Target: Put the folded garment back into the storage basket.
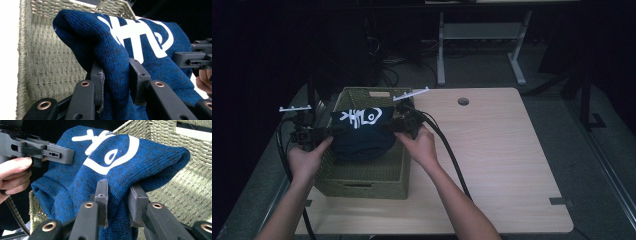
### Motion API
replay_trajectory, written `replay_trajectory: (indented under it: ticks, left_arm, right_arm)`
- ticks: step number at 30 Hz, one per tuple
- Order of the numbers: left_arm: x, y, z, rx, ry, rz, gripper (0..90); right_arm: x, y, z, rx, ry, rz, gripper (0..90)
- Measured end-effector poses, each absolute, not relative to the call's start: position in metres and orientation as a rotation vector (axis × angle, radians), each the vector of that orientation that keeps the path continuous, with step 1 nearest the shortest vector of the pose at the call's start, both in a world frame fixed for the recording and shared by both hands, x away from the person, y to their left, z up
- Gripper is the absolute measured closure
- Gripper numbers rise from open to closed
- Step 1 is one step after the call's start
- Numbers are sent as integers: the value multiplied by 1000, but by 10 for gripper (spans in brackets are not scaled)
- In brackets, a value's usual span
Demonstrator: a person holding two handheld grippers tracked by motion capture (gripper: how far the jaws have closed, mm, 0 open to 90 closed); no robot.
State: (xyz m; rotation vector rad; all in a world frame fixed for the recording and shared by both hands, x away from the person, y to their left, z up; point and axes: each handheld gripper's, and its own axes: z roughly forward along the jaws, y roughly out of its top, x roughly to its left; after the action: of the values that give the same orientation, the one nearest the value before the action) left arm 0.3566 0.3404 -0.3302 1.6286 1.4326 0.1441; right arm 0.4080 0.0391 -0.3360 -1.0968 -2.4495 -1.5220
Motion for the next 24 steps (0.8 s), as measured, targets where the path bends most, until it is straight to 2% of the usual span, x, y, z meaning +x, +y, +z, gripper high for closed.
replay_trajectory:
  ticks: [18,24]
  left_arm:
    - [364,344,-346,1650,1498,112,670]
    - [366,340,-348,1686,1506,140,641]
  right_arm:
    - [409,44,-360,-1141,-2475,-1473,714]
    - [408,42,-364,-1167,-2480,-1454,708]
